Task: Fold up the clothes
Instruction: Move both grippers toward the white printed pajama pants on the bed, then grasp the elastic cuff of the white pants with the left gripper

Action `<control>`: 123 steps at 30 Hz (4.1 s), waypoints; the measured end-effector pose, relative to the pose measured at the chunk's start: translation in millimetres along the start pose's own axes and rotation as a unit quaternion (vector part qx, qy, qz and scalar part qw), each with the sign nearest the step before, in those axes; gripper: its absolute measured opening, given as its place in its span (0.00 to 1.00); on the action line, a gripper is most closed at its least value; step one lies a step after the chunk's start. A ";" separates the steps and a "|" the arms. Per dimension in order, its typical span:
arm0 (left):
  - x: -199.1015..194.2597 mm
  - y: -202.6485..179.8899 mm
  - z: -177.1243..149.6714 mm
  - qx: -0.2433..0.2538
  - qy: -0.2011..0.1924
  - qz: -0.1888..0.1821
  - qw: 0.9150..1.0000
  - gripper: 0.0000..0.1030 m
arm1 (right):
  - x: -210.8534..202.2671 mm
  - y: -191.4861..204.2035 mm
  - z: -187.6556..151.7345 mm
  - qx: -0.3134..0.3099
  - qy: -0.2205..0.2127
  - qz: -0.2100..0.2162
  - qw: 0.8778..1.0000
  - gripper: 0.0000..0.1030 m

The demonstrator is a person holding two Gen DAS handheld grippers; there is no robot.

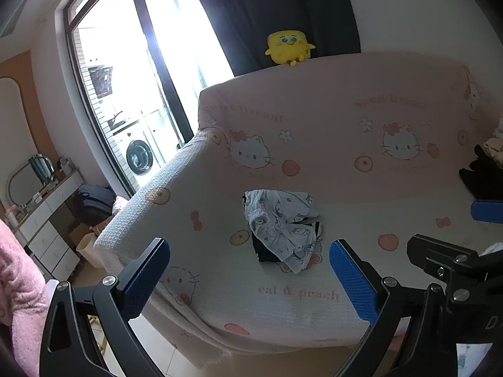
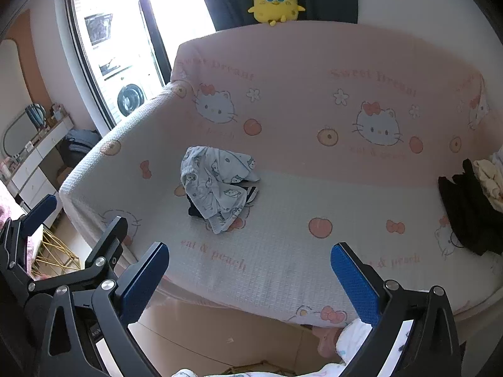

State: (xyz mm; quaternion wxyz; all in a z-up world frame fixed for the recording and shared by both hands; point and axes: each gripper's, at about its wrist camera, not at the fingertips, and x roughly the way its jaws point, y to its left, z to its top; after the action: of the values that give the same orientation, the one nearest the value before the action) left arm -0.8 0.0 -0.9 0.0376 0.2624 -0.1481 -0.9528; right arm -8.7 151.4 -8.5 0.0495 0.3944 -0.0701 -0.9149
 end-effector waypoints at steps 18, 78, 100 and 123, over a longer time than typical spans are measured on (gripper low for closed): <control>53.1 -5.8 -15.0 0.007 0.046 -0.041 0.998 1.00 | 43.4 -21.1 -2.2 0.071 0.037 0.033 0.996 1.00; 249.2 20.9 -18.6 -0.020 0.173 -0.086 0.981 1.00 | 275.9 -40.6 2.6 0.040 0.121 0.096 0.987 0.99; 353.5 10.1 -15.0 -0.034 0.235 -0.172 0.956 0.95 | 315.1 -1.2 -19.6 -0.048 0.104 0.001 0.993 0.99; 356.7 39.7 -21.7 -0.137 0.263 -0.224 0.929 0.25 | 316.5 53.0 -26.6 -0.158 0.027 -0.020 0.987 0.99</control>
State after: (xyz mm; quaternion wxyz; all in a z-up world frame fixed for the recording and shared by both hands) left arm -296.5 -96.9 -181.1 -0.1036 0.5219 0.0611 -0.8445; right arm -204.0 50.6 -243.9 0.0943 0.4073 0.0843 -0.9045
